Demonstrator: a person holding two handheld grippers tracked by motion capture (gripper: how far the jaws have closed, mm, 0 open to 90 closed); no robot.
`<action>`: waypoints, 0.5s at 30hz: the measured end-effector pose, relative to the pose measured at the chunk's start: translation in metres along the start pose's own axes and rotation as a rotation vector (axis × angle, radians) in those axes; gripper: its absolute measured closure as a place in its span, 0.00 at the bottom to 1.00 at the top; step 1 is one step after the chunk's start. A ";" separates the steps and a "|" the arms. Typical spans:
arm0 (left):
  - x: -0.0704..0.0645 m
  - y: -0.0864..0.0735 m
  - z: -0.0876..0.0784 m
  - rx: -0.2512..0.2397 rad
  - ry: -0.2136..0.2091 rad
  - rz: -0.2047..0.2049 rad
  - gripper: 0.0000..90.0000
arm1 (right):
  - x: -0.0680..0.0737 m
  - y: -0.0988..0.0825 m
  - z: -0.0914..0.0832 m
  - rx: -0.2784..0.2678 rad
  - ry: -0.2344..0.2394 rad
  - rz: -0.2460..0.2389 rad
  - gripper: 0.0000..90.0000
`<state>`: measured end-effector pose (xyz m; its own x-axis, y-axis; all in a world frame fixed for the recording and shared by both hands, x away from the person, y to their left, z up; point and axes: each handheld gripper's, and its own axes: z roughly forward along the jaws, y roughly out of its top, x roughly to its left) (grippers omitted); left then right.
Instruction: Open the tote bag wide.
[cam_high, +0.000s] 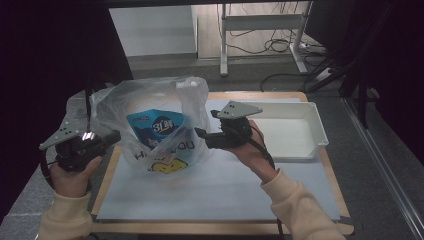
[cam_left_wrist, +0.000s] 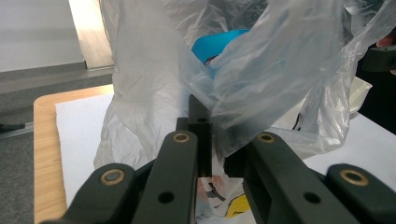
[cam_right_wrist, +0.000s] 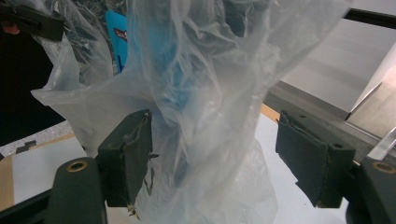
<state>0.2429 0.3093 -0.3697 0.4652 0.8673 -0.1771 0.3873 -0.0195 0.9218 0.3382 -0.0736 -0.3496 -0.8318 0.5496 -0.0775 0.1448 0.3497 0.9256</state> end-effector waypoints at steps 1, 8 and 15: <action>0.000 0.000 0.000 -0.002 0.001 0.000 0.94 | 0.000 0.001 0.001 0.000 0.000 0.000 0.30; 0.001 0.000 -0.002 -0.007 0.000 -0.001 0.94 | 0.001 0.007 0.008 -0.005 -0.003 0.010 0.35; 0.001 0.000 -0.001 -0.006 -0.001 -0.004 0.94 | -0.001 0.006 0.015 0.013 0.007 0.010 0.70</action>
<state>0.2423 0.3111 -0.3698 0.4642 0.8670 -0.1812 0.3842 -0.0127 0.9232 0.3477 -0.0608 -0.3492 -0.8340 0.5479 -0.0658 0.1598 0.3540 0.9215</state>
